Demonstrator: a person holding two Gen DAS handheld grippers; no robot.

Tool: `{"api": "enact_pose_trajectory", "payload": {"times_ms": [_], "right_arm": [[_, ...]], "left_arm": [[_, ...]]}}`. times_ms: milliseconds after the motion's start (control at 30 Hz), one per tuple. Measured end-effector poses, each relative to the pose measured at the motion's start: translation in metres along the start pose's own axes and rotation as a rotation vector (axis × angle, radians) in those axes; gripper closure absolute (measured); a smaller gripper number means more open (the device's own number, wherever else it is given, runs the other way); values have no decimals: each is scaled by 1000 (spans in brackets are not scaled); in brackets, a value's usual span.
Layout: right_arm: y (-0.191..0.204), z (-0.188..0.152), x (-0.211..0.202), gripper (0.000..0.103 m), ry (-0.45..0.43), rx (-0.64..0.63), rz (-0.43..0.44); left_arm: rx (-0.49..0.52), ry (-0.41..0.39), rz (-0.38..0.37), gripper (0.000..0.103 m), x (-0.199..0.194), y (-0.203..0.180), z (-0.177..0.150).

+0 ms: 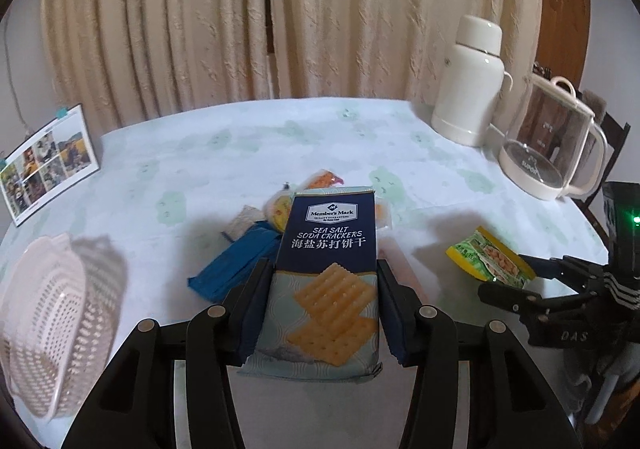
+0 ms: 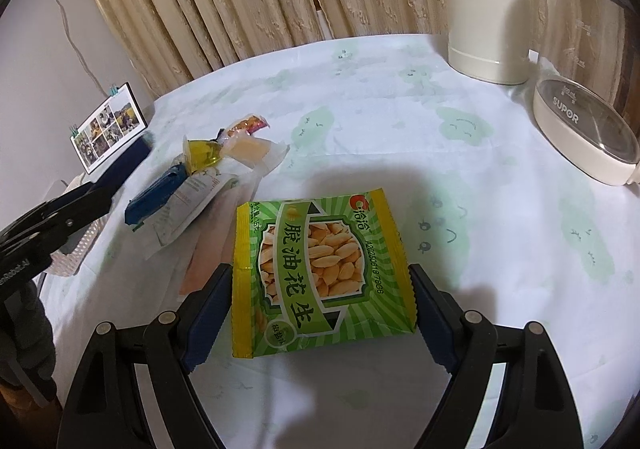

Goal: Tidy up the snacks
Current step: 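Carry the cracker box into the pink basket and open the left gripper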

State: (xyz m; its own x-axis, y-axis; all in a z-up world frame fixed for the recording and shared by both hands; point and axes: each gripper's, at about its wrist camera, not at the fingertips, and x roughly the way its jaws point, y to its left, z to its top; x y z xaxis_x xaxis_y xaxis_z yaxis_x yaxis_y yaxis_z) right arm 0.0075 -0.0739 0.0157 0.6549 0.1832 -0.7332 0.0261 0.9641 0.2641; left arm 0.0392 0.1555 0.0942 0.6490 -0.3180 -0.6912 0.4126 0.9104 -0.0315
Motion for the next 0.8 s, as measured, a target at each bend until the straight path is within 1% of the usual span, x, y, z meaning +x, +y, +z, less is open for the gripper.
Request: {"api": "enact_pose_trajectory", "payload": {"times_ms": [133, 267, 400, 533, 800], "right_arm": [[0, 0, -1, 20, -11, 6, 7], [-1, 0, -2, 20, -21, 10, 12], [-1, -2, -4, 20, -32, 14, 11], [-1, -3, -4, 20, -38, 18, 7], [10, -7, -7, 20, -69, -5, -1]], "left_arm": [[-15, -35, 65, 52, -11, 9, -3], [-29, -41, 103, 52, -15, 17, -7], [-25, -59, 157, 52, -19, 21, -12], [-31, -74, 181, 52, -24, 28, -14], [-52, -124, 273, 52, -37, 46, -17]]}}
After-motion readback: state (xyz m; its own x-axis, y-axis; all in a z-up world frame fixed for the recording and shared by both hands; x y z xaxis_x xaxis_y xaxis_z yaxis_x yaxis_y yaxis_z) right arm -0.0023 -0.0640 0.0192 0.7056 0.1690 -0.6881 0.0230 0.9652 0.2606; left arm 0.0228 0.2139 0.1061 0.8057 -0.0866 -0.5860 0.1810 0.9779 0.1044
